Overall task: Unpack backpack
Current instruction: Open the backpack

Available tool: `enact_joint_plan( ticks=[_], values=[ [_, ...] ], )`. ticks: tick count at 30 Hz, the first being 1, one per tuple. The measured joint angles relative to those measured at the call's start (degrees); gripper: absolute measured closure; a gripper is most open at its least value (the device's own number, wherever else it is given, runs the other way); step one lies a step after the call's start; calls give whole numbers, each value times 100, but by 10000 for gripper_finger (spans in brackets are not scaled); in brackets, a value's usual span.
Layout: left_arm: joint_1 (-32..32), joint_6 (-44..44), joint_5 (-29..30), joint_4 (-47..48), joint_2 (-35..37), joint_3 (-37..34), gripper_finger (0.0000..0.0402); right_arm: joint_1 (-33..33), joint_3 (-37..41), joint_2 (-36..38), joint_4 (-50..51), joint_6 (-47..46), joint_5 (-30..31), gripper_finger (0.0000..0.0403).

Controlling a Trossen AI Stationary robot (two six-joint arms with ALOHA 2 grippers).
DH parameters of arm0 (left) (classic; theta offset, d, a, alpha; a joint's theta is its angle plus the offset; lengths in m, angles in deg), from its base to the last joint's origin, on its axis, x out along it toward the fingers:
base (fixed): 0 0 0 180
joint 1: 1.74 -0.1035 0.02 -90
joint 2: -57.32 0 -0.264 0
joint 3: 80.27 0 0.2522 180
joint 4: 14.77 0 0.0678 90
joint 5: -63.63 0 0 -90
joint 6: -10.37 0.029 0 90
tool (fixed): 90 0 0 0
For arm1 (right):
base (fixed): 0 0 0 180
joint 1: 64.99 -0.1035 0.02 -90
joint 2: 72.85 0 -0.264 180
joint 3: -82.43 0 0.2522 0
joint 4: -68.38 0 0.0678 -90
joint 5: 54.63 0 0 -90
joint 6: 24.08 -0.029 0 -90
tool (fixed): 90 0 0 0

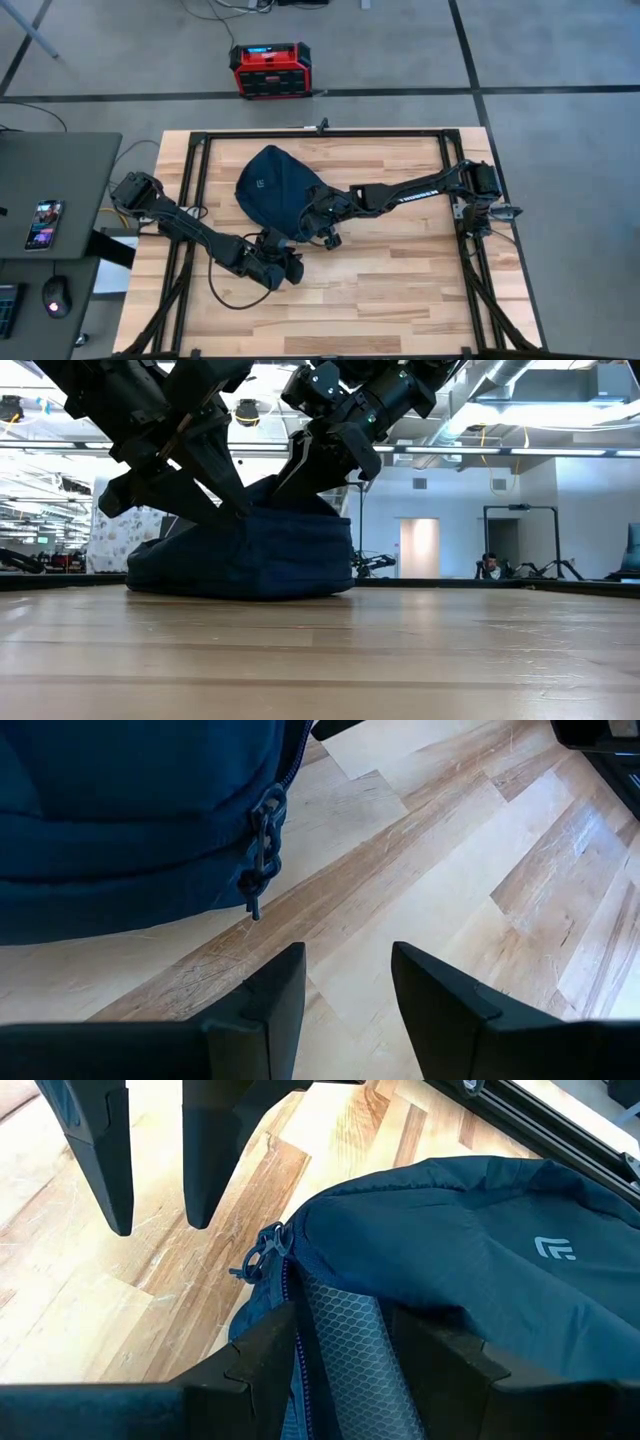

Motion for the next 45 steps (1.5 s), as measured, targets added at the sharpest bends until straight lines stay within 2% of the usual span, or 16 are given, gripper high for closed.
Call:
enact_joint_plan(
  ticks=[23, 28, 35, 39, 45],
  values=[
    [1, 39, -26, -12, 0, 0, 267, 37, 0, 0, 2, 68, -91, 241],
    [66, 394, -140, -540, -7, 0, 267, 37, 0, 0, 72, 109, -91, 241],
    [207, 293, 43, -961, -7, 0, 267, 112, -7, 0, 523, 439, -91, 241],
    [217, 254, 313, -1058, -356, 104, 267, 200, -7, 0, 782, 402, -89, 241],
    [172, 123, 210, -958, -1481, 768, 267, 269, -7, 0, 849, 264, -87, 241]
  ],
)
